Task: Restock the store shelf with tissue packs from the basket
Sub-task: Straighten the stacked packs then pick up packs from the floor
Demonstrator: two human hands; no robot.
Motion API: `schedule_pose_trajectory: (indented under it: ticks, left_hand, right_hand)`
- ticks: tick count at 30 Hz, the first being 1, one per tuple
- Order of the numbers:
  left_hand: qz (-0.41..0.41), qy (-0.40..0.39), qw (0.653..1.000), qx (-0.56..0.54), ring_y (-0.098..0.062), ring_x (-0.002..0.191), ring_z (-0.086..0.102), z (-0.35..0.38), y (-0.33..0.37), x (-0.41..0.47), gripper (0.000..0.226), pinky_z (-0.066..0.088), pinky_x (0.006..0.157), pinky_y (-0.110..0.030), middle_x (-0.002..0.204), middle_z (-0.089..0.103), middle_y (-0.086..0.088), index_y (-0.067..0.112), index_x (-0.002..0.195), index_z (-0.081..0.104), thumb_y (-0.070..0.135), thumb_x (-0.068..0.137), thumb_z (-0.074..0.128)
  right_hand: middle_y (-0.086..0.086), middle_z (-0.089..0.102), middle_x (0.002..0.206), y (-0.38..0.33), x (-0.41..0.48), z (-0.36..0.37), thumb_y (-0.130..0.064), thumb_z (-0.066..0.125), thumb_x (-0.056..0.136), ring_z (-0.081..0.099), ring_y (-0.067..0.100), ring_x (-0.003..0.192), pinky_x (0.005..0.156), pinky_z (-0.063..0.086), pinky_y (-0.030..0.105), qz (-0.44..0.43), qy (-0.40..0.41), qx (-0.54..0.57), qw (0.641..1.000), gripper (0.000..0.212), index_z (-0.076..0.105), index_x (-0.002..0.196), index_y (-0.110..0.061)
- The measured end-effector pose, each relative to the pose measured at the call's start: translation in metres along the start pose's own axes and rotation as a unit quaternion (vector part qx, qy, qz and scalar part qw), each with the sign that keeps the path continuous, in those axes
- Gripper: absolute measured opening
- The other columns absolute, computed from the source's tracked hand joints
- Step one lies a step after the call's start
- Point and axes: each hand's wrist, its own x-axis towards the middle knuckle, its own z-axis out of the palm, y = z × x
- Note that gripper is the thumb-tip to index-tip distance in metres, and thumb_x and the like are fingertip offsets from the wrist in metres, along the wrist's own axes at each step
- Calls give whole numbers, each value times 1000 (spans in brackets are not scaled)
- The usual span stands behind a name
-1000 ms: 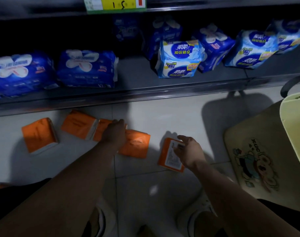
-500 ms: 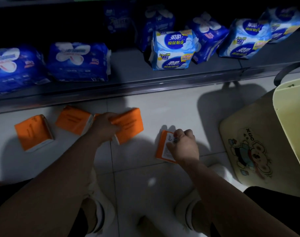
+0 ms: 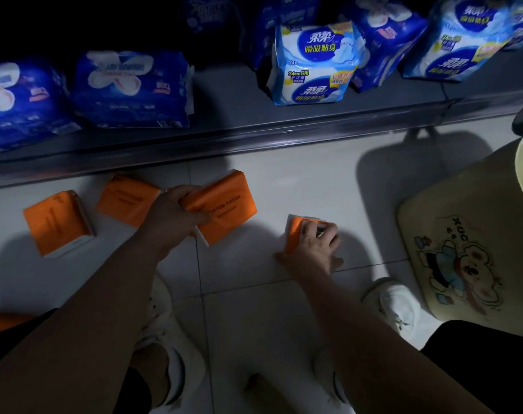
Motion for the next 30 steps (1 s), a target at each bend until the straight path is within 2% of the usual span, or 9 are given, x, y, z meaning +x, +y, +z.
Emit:
schedule_pose_trajectory:
  ticks: [3, 5, 7, 10, 16, 19, 22, 26, 30]
  left_hand:
    - [-1, 10, 1000, 0, -14, 78, 62, 0, 2, 2, 48, 53, 52, -24, 96, 64, -1, 20, 111, 62, -6, 73, 73]
    - [-1, 14, 1000, -3, -18, 82, 62, -1, 3, 3, 47, 54, 63, -30, 99, 64, -5, 20, 110, 62, -7, 72, 72]
    - [0, 15, 1000, -9, -25, 89, 62, -3, 7, 2, 47, 54, 78, -39, 103, 65, -8, 20, 108, 62, -8, 72, 71]
    - [-2, 14, 1000, -11, -23, 90, 63, -5, 20, -4, 43, 53, 78, -34, 101, 66, -5, 20, 109, 63, -4, 74, 69]
    - [38, 7, 999, -7, -14, 81, 62, -9, 57, -36, 33, 47, 68, -25, 93, 68, 0, 25, 102, 64, 7, 74, 71]
    - [57, 20, 998, -6, -21, 87, 64, -16, 81, -59, 49, 52, 80, -33, 96, 69, -3, 24, 103, 66, 21, 55, 74]
    - [93, 29, 995, -1, -18, 80, 62, -24, 104, -87, 33, 50, 72, -29, 91, 67, -1, 25, 101, 64, 8, 73, 72]
    - [130, 60, 990, -3, -16, 69, 60, -37, 136, -126, 36, 48, 56, -23, 87, 65, -4, 20, 109, 61, 2, 79, 69]
    - [165, 55, 985, -3, -21, 84, 67, -50, 174, -163, 34, 55, 80, -37, 98, 71, -6, 23, 103, 65, 14, 72, 76]
  right_hand:
    - [6, 16, 132, 1, 9, 2, -30, 72, 66, 29, 31, 116, 83, 43, 48, 23, 16, 13, 1000, 61, 39, 118, -31]
    - [5, 13, 131, 4, 14, -1, -19, 66, 70, 31, 31, 116, 85, 44, 48, 29, 6, 39, 999, 56, 40, 118, -31]
    - [4, 14, 132, 10, 18, -7, -19, 66, 71, 35, 33, 117, 94, 42, 47, 29, -18, 101, 994, 56, 40, 118, -31]
    - [6, 28, 121, 14, 22, -27, -26, 67, 72, 48, 35, 112, 98, 46, 44, 13, -25, 265, 964, 52, 37, 114, -28]
    - [5, 59, 96, -5, 9, -113, -17, 59, 66, 60, 24, 79, 72, 51, 38, 48, -155, 605, 779, 70, 35, 130, -33]
    - [8, 62, 118, -9, -3, -159, -30, 72, 66, 64, 29, 96, 72, 54, 45, 10, -260, 690, 676, 74, 42, 133, -31]
    - [14, 60, 129, -10, -23, -196, -47, 89, 50, 60, 30, 116, 84, 53, 51, -55, -330, 725, 602, 99, 46, 135, -19]
    - [16, 63, 124, -10, -58, -242, -36, 92, 46, 62, 31, 113, 85, 54, 50, -94, -328, 719, 605, 96, 52, 130, -14]
    - [15, 68, 96, -6, -88, -298, -17, 59, 84, 66, 26, 82, 72, 56, 39, -99, -280, 699, 650, 30, 60, 111, -4]
